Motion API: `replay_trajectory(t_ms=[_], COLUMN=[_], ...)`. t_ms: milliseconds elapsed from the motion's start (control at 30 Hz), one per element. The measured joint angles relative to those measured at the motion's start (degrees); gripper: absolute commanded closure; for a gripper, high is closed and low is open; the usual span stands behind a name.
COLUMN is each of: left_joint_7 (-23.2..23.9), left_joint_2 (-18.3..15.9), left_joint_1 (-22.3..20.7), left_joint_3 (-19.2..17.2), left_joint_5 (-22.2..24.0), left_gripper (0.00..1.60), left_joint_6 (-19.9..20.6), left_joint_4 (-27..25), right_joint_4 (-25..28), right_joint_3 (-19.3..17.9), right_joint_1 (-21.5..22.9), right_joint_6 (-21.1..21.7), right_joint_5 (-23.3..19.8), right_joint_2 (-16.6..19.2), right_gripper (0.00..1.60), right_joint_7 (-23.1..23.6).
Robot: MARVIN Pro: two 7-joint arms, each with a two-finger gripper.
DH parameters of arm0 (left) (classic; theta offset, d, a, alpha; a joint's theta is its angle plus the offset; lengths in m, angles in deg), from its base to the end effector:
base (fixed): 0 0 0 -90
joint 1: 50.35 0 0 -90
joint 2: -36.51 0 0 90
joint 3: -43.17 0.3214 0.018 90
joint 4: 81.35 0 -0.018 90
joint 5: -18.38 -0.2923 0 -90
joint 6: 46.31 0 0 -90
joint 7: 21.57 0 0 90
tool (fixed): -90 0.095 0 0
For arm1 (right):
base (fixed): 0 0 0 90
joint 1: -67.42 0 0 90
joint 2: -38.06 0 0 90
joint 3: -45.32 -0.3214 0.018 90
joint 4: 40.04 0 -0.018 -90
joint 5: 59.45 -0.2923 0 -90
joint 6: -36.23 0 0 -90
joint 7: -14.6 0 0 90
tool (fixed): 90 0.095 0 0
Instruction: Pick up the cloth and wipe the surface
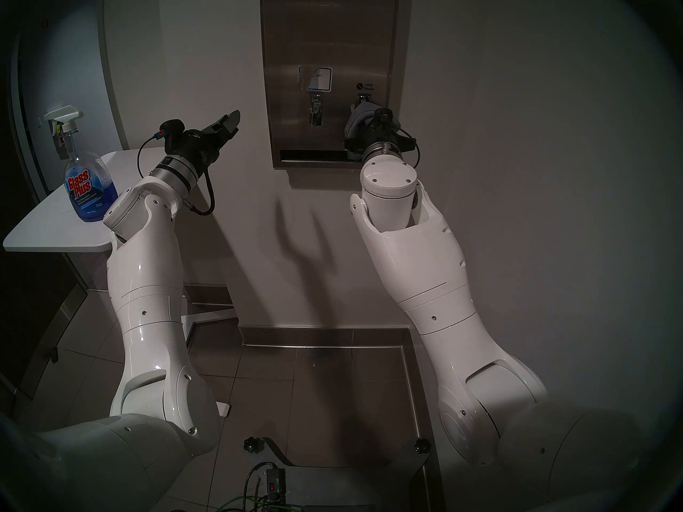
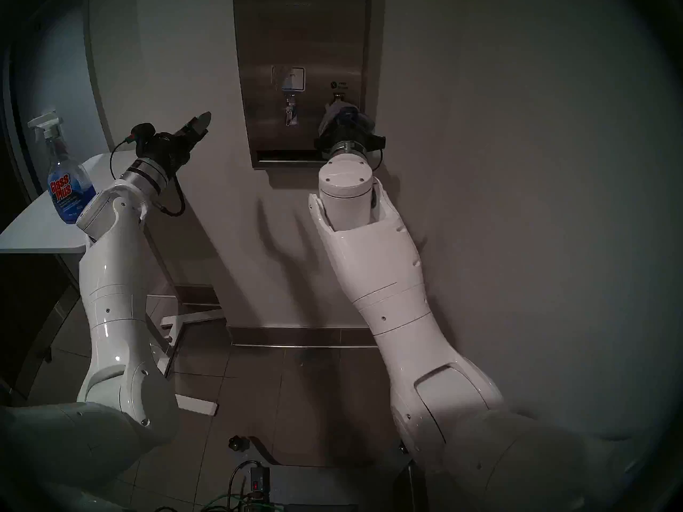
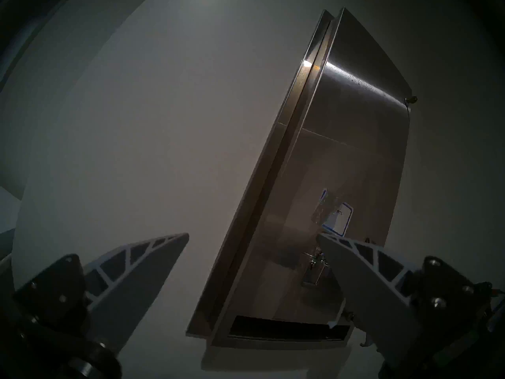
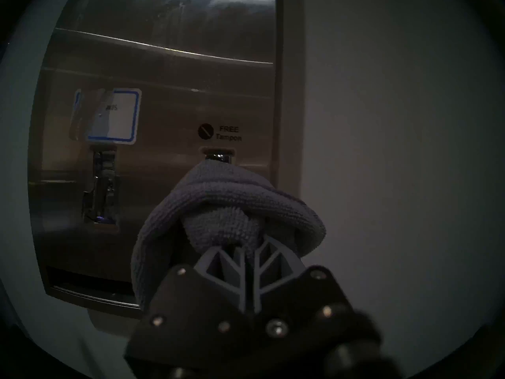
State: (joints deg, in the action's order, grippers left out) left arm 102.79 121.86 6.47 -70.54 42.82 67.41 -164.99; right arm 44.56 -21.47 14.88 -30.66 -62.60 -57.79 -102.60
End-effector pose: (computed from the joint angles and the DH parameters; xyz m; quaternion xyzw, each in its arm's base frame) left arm 0.5162 0.1260 -0.1131 0.5611 0.0268 0.7748 0.2900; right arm 0.5320 0.1533 -0.0912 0.6410 -0.0021 0.7667 0.0353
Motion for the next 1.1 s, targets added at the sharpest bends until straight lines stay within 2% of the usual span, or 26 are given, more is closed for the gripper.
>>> replay_trajectory(t_ms=[500,833,1100], left_joint_7=[0.2,0.2,0.1], left_joint_2=[0.1,0.2,0.0], left_joint_1=[0.1,0.2,0.1], left_joint_3=[-0.4,-0.4,-0.1], left_joint_5=[0.0,-0.1,-0.2], left_gripper=[0.00,0.00,0.00], left_joint_6=[-0.7,-1.1,-1.4], left_joint_4=[0.1,0.0,0.4], right_joint_4=[-6.3,-12.5,-14.6], right_joint_3=[1.8,2.5,3.5], right_joint_1=[4.0,6.3,6.6], right_joint_6=[-4.7,-6.5,-7.1], right_joint_5=[0.9,1.8,2.7], right_joint_2=[-2.7,-3.3,-3.2], right_gripper=[1.60,1.60,1.60], right_joint_7=[-2.5,-4.0,-5.0])
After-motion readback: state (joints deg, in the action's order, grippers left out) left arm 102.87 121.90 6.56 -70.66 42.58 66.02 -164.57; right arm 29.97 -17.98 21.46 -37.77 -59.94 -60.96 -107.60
